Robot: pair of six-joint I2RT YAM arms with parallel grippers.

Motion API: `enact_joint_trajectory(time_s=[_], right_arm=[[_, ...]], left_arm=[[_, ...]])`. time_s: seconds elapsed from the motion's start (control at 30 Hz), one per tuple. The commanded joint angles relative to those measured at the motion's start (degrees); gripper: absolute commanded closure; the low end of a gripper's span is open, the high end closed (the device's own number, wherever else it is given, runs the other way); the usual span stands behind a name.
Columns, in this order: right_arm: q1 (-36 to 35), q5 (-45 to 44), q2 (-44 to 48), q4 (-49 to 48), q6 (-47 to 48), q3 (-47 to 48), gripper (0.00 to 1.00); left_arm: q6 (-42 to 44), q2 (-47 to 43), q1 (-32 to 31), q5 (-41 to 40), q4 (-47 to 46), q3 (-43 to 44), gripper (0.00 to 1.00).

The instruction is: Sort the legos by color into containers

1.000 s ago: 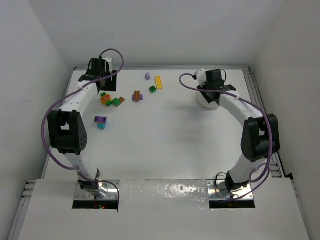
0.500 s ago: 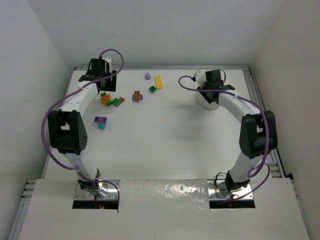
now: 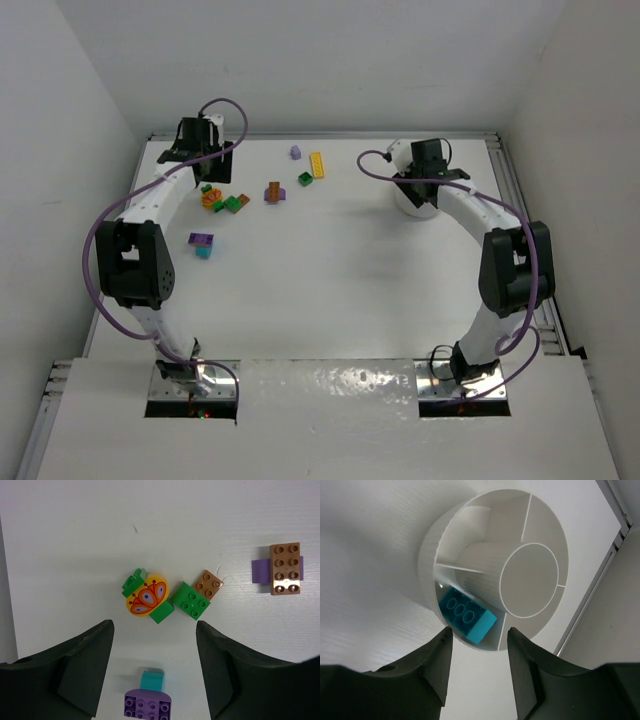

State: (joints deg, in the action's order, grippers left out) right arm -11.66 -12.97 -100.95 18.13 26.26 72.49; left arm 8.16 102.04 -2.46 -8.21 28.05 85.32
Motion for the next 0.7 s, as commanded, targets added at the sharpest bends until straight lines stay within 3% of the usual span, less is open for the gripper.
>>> enact_joint_trajectory(time_s=[0.0, 0.17, 0.23, 0.3, 0.5, 0.63, 0.67], right_arm=[[0.2, 0.6, 1.4, -0.7, -2.7, 4.1, 0.53], [0.1, 5.4, 5.6, 0.2, -10.2, 6.9, 0.35], [0.0, 9.3, 7.1, 0.6, -12.0, 6.8, 0.31], [-0.5, 12.0, 9.0, 0.6, -15.2, 6.4, 0.26], [-5.5, 13.5, 11.3, -2.6, -17.4, 1.7, 0.22], [-10.0, 14.6, 10.2, -2.8, -14.1, 0.8, 0.19], [-10.2, 15.1, 9.8, -2.8, -14.1, 0.9, 0.19]], left_arm=[[0.4, -1.1, 0.7, -0.6, -2.0, -0.2, 0.35], [5.2, -1.4, 0.7, 0.7, 2.2, 2.6, 0.29], [16.1, -1.8, 0.8, 5.6, 8.9, 2.9, 0.2], [22.1, -2.4, 0.9, 3.6, 12.6, 2.0, 0.11], [22.8, -0.1, 0.8, 3.3, 30.1, 1.5, 0.08], [33.6, -4.6, 0.7, 2.5, 26.3, -6.2, 0.11], [36.5, -8.0, 0.9, 2.9, 24.3, -8.6, 0.16]])
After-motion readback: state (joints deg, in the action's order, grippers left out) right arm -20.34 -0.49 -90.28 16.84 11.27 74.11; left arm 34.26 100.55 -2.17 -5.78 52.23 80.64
